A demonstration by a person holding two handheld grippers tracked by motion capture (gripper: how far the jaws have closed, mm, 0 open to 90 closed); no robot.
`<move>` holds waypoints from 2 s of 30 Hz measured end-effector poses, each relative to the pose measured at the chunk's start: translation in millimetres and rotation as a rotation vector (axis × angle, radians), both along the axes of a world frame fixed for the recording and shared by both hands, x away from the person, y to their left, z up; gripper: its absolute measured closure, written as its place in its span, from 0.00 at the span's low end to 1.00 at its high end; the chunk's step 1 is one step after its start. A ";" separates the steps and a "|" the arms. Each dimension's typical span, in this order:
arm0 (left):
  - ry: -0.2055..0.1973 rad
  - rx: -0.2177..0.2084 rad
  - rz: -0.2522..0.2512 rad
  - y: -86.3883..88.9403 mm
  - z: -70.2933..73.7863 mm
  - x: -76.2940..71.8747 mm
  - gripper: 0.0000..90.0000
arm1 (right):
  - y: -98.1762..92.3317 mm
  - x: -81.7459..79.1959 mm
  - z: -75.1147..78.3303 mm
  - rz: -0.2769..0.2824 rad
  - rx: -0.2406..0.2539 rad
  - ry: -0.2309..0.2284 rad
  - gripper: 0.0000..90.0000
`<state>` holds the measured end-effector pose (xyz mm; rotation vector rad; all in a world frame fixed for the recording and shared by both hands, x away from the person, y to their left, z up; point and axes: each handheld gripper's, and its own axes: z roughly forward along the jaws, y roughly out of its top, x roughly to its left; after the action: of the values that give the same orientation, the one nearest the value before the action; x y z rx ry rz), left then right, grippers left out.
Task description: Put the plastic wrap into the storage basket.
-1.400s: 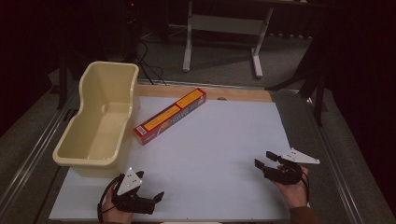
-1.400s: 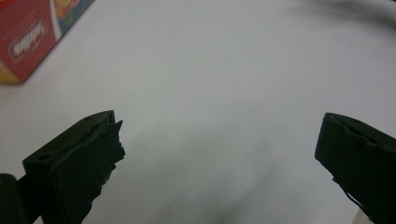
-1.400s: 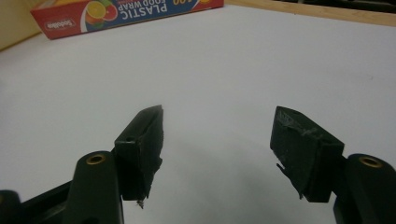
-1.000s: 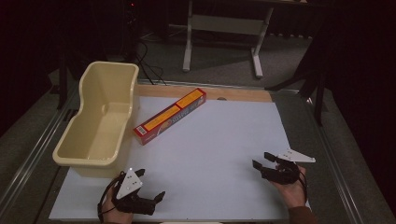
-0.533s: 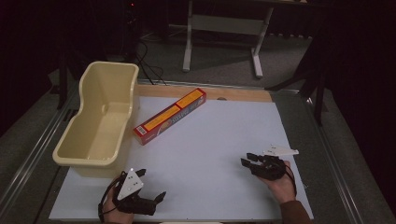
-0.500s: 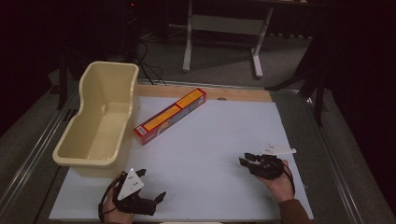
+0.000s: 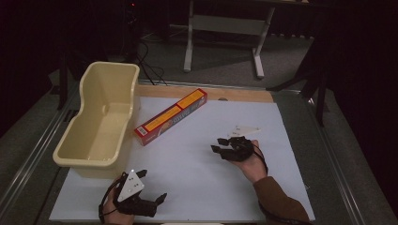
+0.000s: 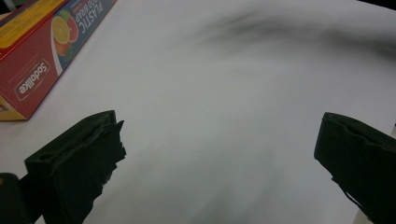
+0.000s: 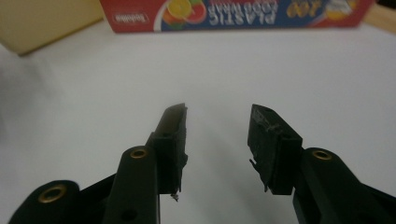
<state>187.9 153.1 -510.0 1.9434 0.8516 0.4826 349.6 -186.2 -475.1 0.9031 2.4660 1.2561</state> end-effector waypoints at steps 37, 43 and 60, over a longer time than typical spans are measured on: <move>-0.006 -0.046 -0.025 1.7 -0.1 -2.9 0.01 | 185.6 103.1 -9.2 0.037 0.058 0.013 1.00; -0.007 -0.056 -0.030 2.8 0.1 -3.1 0.01 | 218.2 112.7 -14.5 0.033 0.044 0.033 1.00; -0.018 -0.075 -0.020 7.7 1.6 -6.4 0.01 | 266.0 116.9 -27.7 0.004 -0.042 0.083 1.00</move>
<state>181.5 160.8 -508.5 1.8745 0.8264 0.4488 466.4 79.9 -502.8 0.9586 2.5490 1.1866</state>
